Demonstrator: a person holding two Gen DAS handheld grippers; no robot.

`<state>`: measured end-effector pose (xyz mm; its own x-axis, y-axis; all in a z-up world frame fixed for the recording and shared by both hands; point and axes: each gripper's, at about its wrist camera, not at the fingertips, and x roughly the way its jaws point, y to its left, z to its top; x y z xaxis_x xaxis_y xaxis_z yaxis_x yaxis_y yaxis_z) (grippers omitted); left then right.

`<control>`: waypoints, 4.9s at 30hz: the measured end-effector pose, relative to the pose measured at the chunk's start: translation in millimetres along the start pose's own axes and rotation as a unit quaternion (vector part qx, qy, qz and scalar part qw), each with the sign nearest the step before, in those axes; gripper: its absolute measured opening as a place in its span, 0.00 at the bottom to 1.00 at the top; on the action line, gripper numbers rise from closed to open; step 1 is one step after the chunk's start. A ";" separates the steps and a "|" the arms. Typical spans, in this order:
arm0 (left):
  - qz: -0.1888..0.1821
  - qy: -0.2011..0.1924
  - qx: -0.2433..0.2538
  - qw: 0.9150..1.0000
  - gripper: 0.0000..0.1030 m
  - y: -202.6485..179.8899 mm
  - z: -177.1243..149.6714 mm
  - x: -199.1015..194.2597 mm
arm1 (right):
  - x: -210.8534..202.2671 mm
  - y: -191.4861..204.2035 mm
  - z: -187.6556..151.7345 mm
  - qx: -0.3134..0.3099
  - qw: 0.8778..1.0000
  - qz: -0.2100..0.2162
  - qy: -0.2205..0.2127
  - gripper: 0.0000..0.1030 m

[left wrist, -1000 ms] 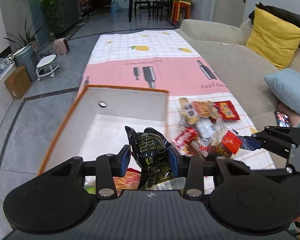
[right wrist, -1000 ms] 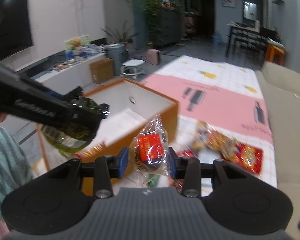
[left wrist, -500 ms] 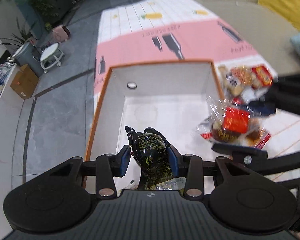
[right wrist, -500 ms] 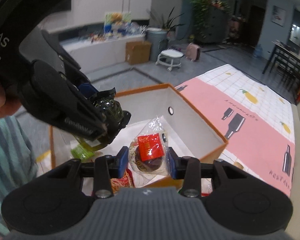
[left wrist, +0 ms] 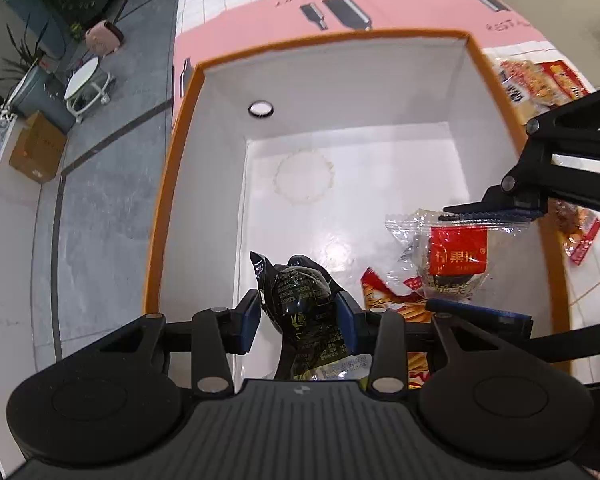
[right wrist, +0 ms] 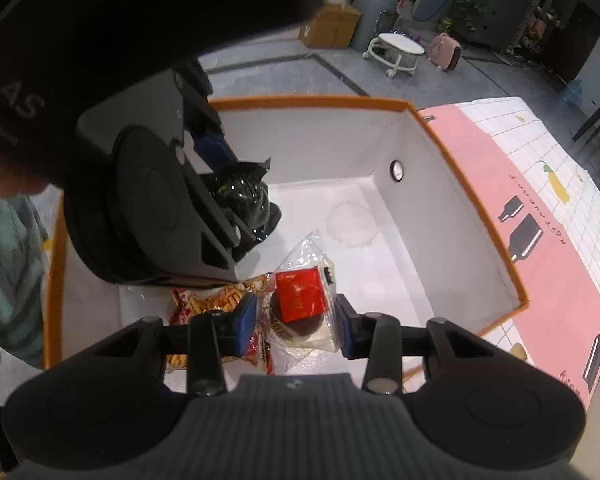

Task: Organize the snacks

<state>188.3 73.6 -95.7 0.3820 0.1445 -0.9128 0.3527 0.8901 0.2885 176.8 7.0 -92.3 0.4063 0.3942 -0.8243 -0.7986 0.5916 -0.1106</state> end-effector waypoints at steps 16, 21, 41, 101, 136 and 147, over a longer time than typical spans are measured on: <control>0.002 0.031 -0.014 0.999 0.45 2.4 -4.3 20.9 | 36.8 -13.0 9.6 0.025 0.998 0.010 0.056 0.38; -0.001 0.037 -0.019 0.999 0.45 7.2 -6.0 22.7 | 37.2 -16.8 13.2 0.033 0.998 0.012 0.060 0.39; 0.045 -0.065 -0.033 0.996 0.72 6.8 -12.7 -45.4 | -18.3 -21.5 6.3 0.037 0.998 -0.025 -0.039 0.77; -0.053 -0.105 -0.124 0.985 0.60 -170.6 3.4 1.1 | -25.3 -65.3 -205.8 0.282 0.950 -0.091 -0.095 0.73; -0.134 -0.052 -0.090 0.985 0.30 -153.4 -23.9 25.3 | -27.1 -69.6 -234.6 0.342 0.935 -0.095 -0.002 0.43; -0.120 -0.086 -0.122 0.981 0.54 -147.1 -25.6 26.3 | -25.2 -60.5 -224.4 0.298 0.946 -0.118 -0.042 0.69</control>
<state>124.7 -42.5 -169.5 0.4599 -0.1385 -0.8771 0.2424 0.9698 -0.0260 115.3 -196.6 -189.4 0.5963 0.2422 -0.7654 -0.2993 0.9517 0.0680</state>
